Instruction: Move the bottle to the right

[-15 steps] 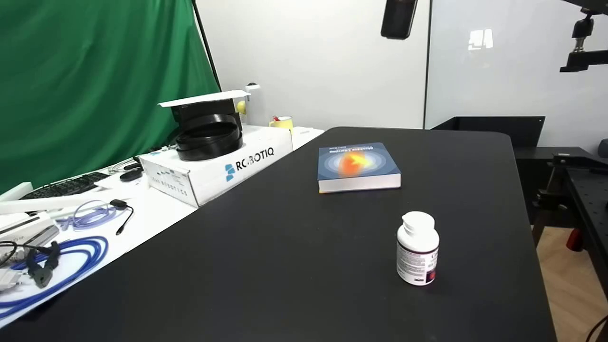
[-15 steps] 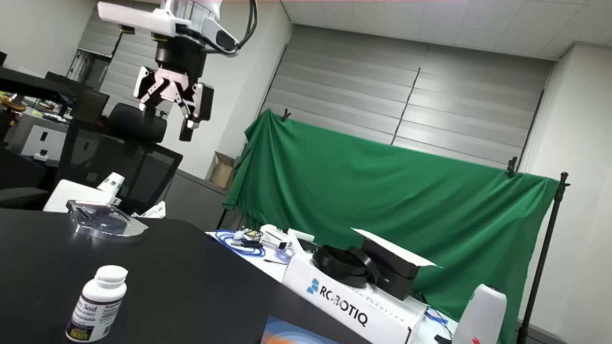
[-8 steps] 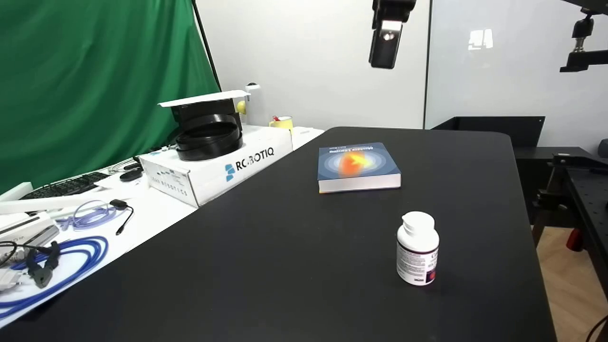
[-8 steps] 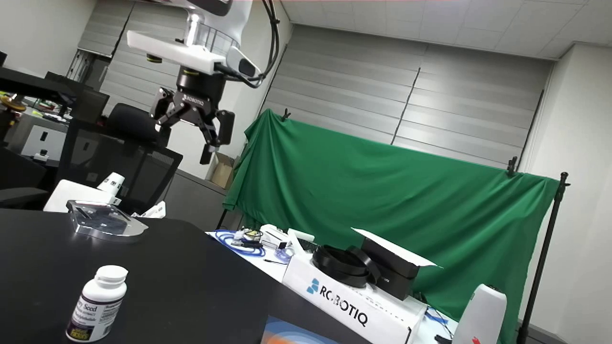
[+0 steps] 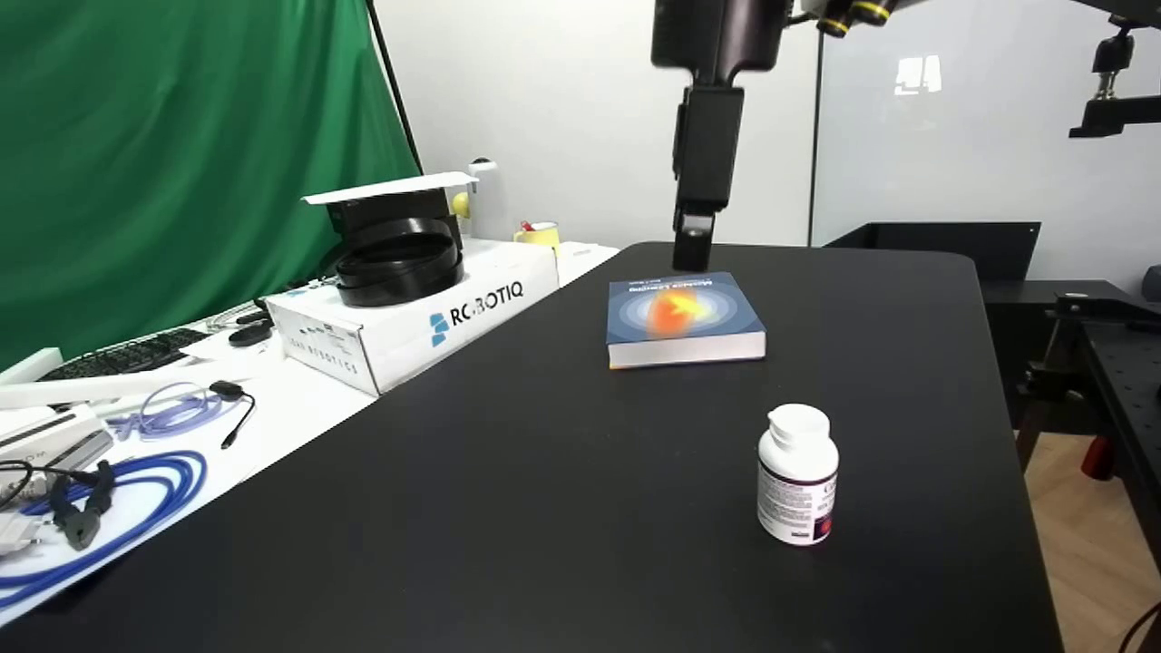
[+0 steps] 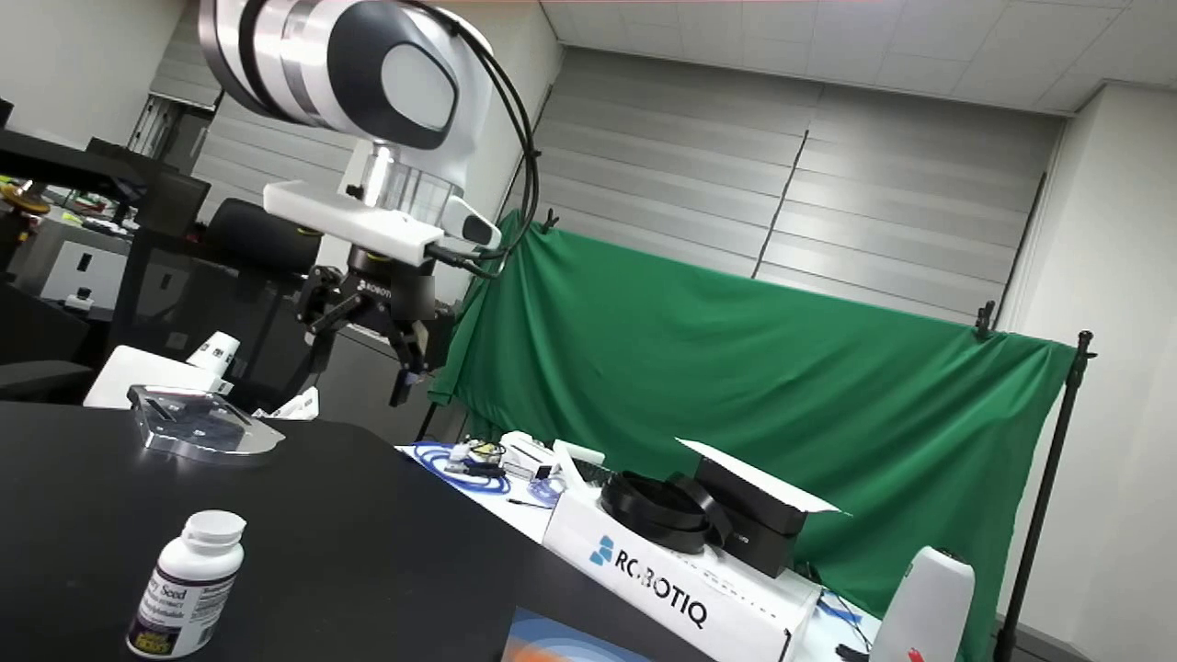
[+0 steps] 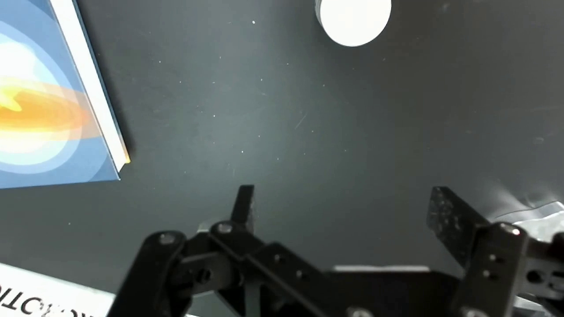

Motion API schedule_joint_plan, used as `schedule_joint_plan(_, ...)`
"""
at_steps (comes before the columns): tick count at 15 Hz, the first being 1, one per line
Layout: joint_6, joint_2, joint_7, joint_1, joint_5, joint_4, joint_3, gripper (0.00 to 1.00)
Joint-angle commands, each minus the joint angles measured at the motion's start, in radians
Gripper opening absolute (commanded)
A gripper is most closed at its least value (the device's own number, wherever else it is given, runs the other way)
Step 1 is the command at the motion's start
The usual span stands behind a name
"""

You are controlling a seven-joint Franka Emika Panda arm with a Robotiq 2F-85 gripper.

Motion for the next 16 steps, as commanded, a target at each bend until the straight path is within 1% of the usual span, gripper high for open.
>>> schedule_joint_plan(1, 0.044, 0.098, 0.142, -0.021, -0.068, 0.028, 0.038, 1.00)
schedule_joint_plan(4, 0.074, 0.139, 0.188, -0.013, -0.058, 0.012, 0.051, 1.00)
schedule_joint_plan(11, 0.178, 0.189, 0.221, -0.002, -0.001, -0.050, 0.086, 1.00)
schedule_joint_plan(16, 0.205, 0.205, 0.234, -0.003, 0.026, -0.111, 0.100, 1.00)
